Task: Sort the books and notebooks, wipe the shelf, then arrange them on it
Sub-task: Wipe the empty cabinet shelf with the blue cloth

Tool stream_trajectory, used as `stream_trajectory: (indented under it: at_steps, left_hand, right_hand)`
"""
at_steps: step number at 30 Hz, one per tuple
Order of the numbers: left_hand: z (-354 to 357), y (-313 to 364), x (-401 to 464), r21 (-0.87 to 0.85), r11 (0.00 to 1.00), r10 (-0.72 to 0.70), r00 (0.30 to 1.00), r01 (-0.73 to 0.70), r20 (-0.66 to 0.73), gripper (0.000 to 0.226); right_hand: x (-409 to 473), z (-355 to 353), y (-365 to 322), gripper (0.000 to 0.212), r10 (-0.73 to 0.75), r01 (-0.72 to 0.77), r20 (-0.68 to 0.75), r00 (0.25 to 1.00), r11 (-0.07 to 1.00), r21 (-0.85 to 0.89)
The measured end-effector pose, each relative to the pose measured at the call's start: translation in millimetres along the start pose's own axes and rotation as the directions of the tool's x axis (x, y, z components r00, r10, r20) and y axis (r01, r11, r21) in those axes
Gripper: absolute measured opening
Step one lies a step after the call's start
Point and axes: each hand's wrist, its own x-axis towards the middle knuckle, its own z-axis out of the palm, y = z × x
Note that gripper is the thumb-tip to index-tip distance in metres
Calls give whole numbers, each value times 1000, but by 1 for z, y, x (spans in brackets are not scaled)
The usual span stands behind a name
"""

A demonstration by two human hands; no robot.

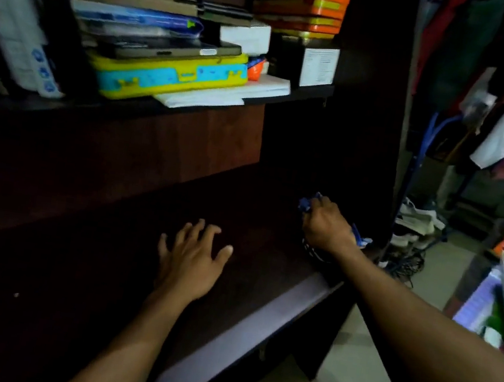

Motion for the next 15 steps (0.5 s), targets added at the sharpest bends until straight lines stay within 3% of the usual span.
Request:
stream_trajectory:
  at_steps: [5,7,9,10,12,15]
  left_hand:
    - [-20,-21,17,102,983,159,987,-156,-29,55]
    - [-30,-41,31,96,964,259,959,-248,-118,37]
    - [-23,-55,40,55,967,253,940,-247,-228,27]
    - [-19,-59,43,48,977,212,943,-206,-256,29]
    - [-18,-64,51,44,999,0,967,12,-256,43]
    - [-26,-85,53,52,954,-274,929,295,-247,62]
  right_hand:
    - [47,8,-49,56,-155,153,41,987,987,47]
    - [61,15,-53,57,-170,167,49,984,984,54]
    - [70,25,-50,51,-204,200,53,978,978,60]
    - [71,27,-47,51,-220,217,41,975,974,64]
    - [76,30,-41,49,-232,230,20,973,970,80]
    - [85,33,-39,46,-201,199,23,979,978,68]
